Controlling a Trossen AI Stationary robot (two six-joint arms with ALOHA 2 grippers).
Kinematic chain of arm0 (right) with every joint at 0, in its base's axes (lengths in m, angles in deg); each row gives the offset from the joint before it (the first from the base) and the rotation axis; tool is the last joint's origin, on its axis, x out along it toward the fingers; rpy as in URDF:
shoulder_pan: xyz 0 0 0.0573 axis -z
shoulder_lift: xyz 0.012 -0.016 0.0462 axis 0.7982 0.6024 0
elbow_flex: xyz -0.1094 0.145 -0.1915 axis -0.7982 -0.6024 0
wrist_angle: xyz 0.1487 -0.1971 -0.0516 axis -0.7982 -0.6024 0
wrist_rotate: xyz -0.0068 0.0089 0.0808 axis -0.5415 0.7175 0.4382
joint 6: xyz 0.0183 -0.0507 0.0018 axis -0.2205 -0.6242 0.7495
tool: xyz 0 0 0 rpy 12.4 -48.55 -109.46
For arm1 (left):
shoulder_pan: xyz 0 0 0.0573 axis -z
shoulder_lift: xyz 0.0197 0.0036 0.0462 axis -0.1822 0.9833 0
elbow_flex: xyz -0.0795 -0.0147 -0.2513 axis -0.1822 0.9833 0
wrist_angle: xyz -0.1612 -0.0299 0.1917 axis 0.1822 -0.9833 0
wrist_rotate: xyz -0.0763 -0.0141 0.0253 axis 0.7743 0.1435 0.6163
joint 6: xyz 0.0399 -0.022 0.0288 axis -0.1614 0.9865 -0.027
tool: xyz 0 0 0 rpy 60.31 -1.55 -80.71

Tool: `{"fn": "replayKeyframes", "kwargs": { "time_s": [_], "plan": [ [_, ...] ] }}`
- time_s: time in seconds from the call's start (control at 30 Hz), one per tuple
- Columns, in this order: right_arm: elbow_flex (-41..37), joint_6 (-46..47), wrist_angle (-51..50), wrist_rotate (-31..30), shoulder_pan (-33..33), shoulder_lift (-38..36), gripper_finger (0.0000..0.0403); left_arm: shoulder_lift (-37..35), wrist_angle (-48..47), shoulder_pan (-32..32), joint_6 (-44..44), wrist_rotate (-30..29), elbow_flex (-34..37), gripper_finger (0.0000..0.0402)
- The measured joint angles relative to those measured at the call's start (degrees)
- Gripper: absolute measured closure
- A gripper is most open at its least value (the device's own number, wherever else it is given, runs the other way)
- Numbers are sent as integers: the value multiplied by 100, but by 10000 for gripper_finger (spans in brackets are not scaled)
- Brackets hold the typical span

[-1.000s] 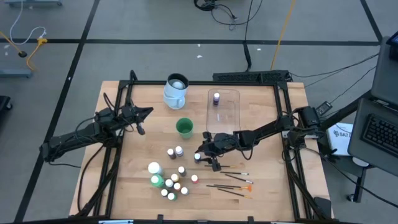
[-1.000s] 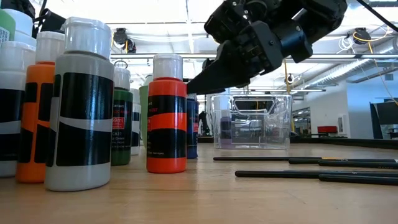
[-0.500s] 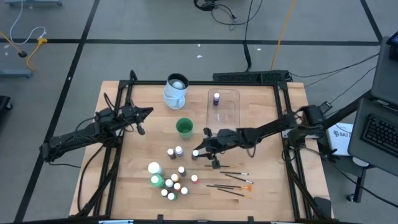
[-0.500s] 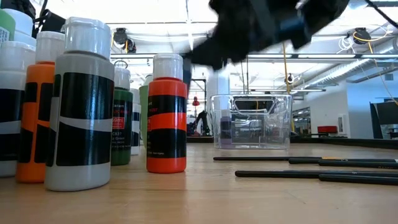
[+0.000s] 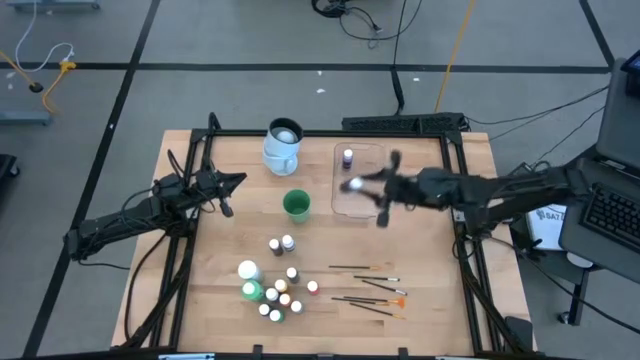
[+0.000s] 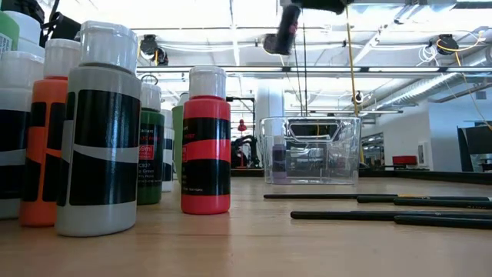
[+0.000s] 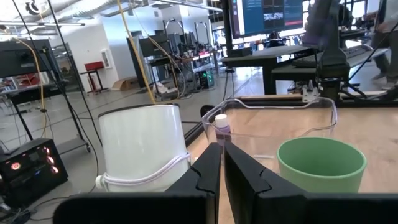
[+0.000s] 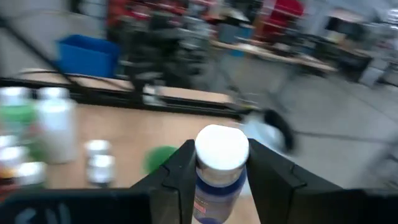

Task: Pick & Place Paint Supplies
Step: Put the blue paint bottle into the transparent bin

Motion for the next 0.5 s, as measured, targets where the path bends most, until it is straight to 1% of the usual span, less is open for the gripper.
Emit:
{"fn": "replayKeyframes", "kwargs": {
  "time_s": [0.07, 0.17, 0.23, 0.33, 0.43, 0.5],
  "plan": [
    [-1, 88, -235, -96, 235, -158, 295, -1, 4, 1, -20, 0, 0, 376],
    [-63, 269, -394, -98, 643, -148, 295, -1, 5, 0, -22, 0, 0, 376],
    [-240, 316, -274, -96, 939, -48, 295, -1, 3, 0, -22, 0, 0, 376],
    [-696, 317, 264, 19, 1449, 140, 295, 1, -5, 0, 2, 0, 0, 376],
    [-1274, 364, 1214, 894, 2050, 275, 295, 0, -61, 0, 9, 2, 0, 376],
    [-1534, 567, 1597, 1348, 2426, 310, 295, 1, -102, 2, 11, 2, 0, 376]
  ]
}}
